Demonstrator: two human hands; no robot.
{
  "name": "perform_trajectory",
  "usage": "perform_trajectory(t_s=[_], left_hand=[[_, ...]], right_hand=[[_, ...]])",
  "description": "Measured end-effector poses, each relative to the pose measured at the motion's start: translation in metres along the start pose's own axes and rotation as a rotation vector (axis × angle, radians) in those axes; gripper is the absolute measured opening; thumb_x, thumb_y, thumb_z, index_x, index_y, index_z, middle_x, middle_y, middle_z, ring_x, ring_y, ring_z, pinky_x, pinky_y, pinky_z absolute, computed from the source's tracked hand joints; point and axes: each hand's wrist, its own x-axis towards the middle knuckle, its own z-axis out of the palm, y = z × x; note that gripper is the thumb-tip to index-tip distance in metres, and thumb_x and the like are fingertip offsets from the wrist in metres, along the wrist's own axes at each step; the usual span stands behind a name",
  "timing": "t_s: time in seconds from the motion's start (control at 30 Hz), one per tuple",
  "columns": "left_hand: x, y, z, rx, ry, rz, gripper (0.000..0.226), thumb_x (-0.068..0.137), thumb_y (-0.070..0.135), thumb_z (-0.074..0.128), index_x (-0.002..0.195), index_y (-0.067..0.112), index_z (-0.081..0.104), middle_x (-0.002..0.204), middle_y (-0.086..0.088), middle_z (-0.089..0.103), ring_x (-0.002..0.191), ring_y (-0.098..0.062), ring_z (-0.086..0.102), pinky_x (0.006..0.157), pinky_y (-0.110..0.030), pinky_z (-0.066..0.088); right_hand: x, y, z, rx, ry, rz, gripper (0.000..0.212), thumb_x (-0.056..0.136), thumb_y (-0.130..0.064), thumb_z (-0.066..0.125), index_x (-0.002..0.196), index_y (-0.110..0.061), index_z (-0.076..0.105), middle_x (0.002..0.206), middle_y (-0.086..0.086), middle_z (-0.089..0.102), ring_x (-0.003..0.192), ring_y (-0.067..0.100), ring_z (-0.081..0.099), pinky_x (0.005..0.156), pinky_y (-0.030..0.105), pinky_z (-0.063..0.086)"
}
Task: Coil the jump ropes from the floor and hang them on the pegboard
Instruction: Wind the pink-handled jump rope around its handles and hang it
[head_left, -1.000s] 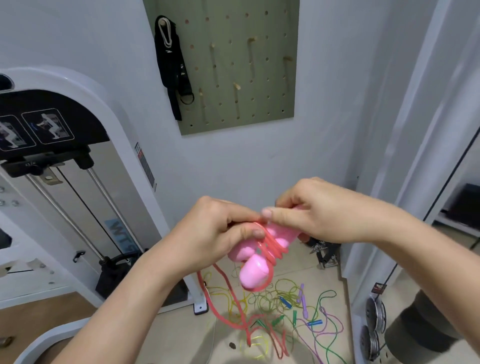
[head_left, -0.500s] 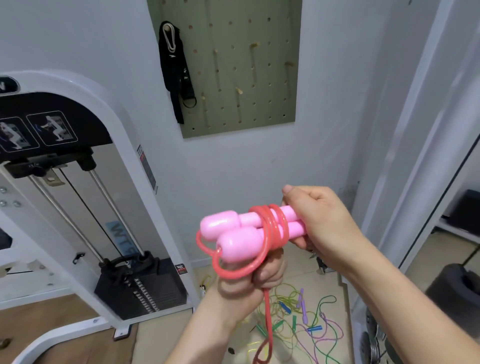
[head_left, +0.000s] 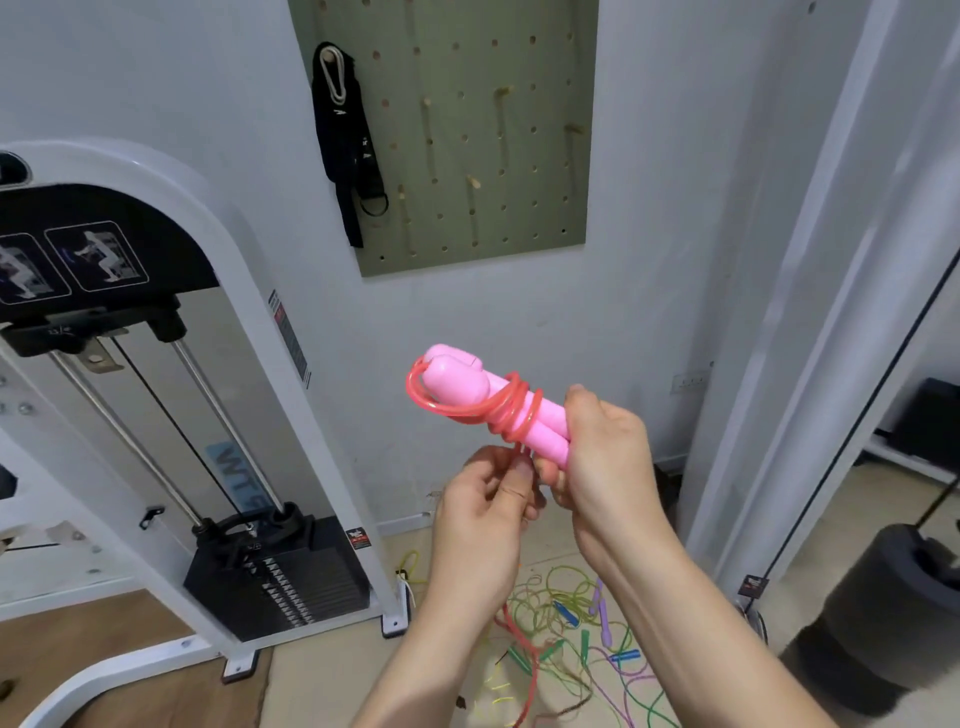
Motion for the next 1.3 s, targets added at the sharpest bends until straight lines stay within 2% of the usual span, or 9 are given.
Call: perform_trajectory(t_s=[0.2, 0.3, 0.4, 0.5, 0.63, 0.73, 0.97, 1.17, 1.3], left_hand=[[-0.008, 0.01, -0.009, 0.544, -0.069, 0.15, 0.023, 0.088, 0.039, 0.049, 0.094, 0.025, 0.066, 0.056, 0.007, 0.055, 0.053, -0.015, 0.051, 0.053, -0.034, 0.04], [-0.013, 0.021, -0.014, 1.082, -0.021, 0.444, 0.015, 0.086, 0.032, 0.052, 0.092, 0.026, 0.065, 0.059, 0.003, 0.063, 0.057, -0.021, 0.063, 0.048, -0.033, 0.046], [-0.007, 0.032, -0.02, 1.241, 0.02, 0.598, 0.012, 0.079, 0.031, 0.059, 0.088, 0.024, 0.064, 0.054, 0.004, 0.058, 0.044, -0.025, 0.058, 0.036, -0.025, 0.034], [0.004, 0.038, -0.03, 1.227, -0.078, 0.703, 0.021, 0.086, 0.037, 0.05, 0.094, 0.024, 0.064, 0.069, 0.003, 0.061, 0.05, -0.027, 0.059, 0.036, -0.029, 0.042], [0.019, 0.044, -0.046, 1.163, -0.379, 0.837, 0.022, 0.082, 0.032, 0.053, 0.094, 0.023, 0.069, 0.098, 0.003, 0.066, 0.062, -0.025, 0.061, 0.047, -0.033, 0.05], [0.029, 0.045, -0.054, 1.125, -0.546, 0.896, 0.025, 0.088, 0.039, 0.055, 0.093, 0.023, 0.073, 0.109, 0.006, 0.068, 0.066, -0.02, 0.059, 0.057, -0.03, 0.051], [0.027, 0.043, -0.054, 0.836, -0.589, 0.775, 0.026, 0.089, 0.039, 0.06, 0.088, 0.016, 0.073, 0.087, 0.007, 0.066, 0.077, -0.009, 0.062, 0.066, -0.028, 0.051], [0.024, 0.045, -0.054, 0.423, -0.339, 0.391, 0.025, 0.062, 0.043, 0.081, 0.068, 0.021, 0.074, 0.065, 0.002, 0.07, 0.06, -0.021, 0.065, 0.057, -0.037, 0.05], [0.031, 0.045, -0.057, 0.196, -0.425, 0.107, 0.039, 0.053, 0.032, 0.09, 0.064, 0.0, 0.07, 0.05, 0.0, 0.059, 0.042, -0.011, 0.045, 0.042, -0.018, 0.035]], right_hand=[[0.017, 0.011, -0.01, -0.607, 0.268, -0.502, 0.043, 0.092, -0.037, 0.033, 0.054, -0.017, 0.031, 0.047, 0.0, 0.037, 0.053, 0.03, 0.039, 0.053, 0.042, 0.036], [0.022, 0.011, -0.013, -0.869, 0.274, -0.684, 0.038, 0.091, -0.04, 0.029, 0.06, -0.019, 0.028, 0.049, 0.013, 0.049, 0.051, 0.04, 0.046, 0.048, 0.038, 0.036], [0.026, 0.01, -0.014, -1.105, 0.206, -0.817, 0.034, 0.092, -0.035, 0.038, 0.063, -0.019, 0.03, 0.045, 0.013, 0.053, 0.041, 0.04, 0.049, 0.045, 0.028, 0.025], [0.025, -0.002, -0.018, -1.278, 0.101, -0.908, 0.034, 0.093, -0.032, 0.043, 0.064, -0.019, 0.03, 0.044, 0.012, 0.053, 0.039, 0.038, 0.05, 0.046, 0.026, 0.021], [0.02, -0.014, -0.025, -1.451, -0.244, -0.796, 0.036, 0.102, -0.041, 0.026, 0.074, -0.02, 0.037, 0.076, 0.009, 0.063, 0.08, 0.039, 0.061, 0.058, 0.035, 0.027], [0.02, -0.02, -0.029, -1.438, -0.414, -0.699, 0.044, 0.101, -0.043, 0.024, 0.063, -0.022, 0.031, 0.06, 0.001, 0.042, 0.079, 0.037, 0.057, 0.06, 0.034, 0.028], [0.022, -0.025, -0.032, -1.39, -0.607, -0.747, 0.052, 0.094, -0.057, 0.013, 0.064, -0.023, 0.038, 0.061, -0.001, 0.048, 0.07, 0.034, 0.056, 0.06, 0.038, 0.043], [0.017, -0.037, -0.027, -1.329, -0.688, -0.76, 0.054, 0.099, -0.053, 0.016, 0.063, -0.022, 0.042, 0.052, -0.003, 0.041, 0.051, 0.018, 0.037, 0.057, 0.032, 0.032], [0.009, -0.037, -0.022, -1.26, -0.751, -0.763, 0.052, 0.095, -0.055, 0.017, 0.064, -0.022, 0.044, 0.048, -0.005, 0.04, 0.046, 0.014, 0.037, 0.054, 0.029, 0.031]])
